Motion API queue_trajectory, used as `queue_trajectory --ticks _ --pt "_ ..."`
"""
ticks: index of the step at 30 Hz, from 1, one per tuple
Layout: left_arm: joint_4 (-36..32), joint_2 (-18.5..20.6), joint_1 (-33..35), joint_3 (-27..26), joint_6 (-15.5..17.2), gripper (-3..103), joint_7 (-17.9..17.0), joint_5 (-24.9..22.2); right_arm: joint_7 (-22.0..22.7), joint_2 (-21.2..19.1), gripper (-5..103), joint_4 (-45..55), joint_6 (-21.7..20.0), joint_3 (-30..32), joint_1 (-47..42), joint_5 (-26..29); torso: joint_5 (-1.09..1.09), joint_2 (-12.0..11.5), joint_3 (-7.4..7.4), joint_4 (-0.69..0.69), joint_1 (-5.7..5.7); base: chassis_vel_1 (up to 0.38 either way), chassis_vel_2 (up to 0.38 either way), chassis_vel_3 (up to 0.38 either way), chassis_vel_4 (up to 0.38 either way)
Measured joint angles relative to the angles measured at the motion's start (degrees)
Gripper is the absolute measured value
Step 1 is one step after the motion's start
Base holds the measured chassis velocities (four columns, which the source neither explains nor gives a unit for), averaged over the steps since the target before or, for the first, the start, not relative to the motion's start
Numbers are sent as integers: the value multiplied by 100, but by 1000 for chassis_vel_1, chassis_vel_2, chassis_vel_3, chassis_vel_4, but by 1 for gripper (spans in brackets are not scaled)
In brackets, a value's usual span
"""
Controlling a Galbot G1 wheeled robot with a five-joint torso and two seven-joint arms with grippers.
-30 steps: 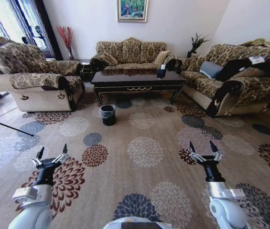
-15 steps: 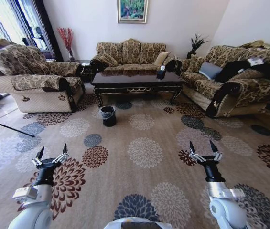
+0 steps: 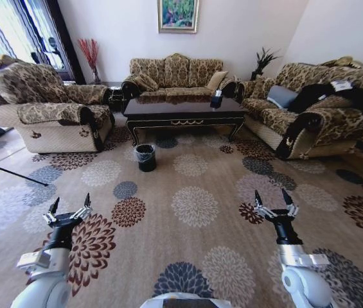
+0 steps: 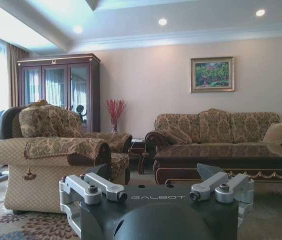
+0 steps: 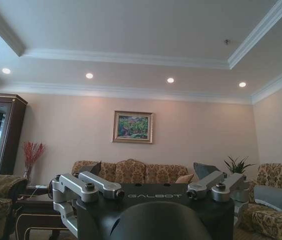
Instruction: Move to the front of the table and pick up the trash from the floor, then place it into the trash bin.
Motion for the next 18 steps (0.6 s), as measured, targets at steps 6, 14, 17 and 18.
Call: queue_trajectory --ticks 6,14,17,18 --pt "0 0 0 0 0 100 0 0 0 0 100 0 0 0 0 0 0 141 81 0 61 0 0 0 0" --pt "0 0 0 0 0 100 0 0 0 0 100 0 0 0 0 0 0 351 209 0 142 0 0 0 0" --pt "0 0 0 0 0 100 0 0 0 0 100 0 0 0 0 0 0 418 248 0 169 0 0 0 0" --pt "0 0 0 0 0 100 0 0 0 0 100 0 0 0 0 0 0 448 265 0 183 0 0 0 0"
